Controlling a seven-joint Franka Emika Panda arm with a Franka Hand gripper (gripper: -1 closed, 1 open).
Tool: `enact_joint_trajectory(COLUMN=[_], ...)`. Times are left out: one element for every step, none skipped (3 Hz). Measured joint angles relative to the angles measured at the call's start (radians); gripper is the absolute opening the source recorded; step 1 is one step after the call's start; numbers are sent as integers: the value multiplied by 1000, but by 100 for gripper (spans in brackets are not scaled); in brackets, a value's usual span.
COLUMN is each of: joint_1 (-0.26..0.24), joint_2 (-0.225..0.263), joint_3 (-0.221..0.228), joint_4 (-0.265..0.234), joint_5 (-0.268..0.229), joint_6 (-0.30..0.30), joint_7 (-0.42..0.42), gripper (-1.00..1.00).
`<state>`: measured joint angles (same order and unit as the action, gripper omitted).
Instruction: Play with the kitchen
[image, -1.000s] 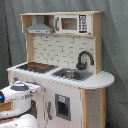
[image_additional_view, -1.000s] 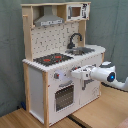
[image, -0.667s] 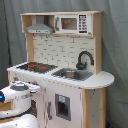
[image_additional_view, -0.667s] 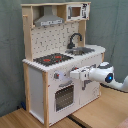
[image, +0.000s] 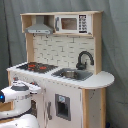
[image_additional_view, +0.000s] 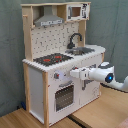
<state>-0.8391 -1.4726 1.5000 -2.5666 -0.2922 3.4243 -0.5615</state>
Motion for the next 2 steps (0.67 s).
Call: enact_joint_trajectory(joint_1=[0,0], joint_2=[1,1], joint_3=[2,3], joint_4=[0,1], joint_5=[10,12], joint_6=[0,0], joint_7=[115,222], gripper=[-100,-100])
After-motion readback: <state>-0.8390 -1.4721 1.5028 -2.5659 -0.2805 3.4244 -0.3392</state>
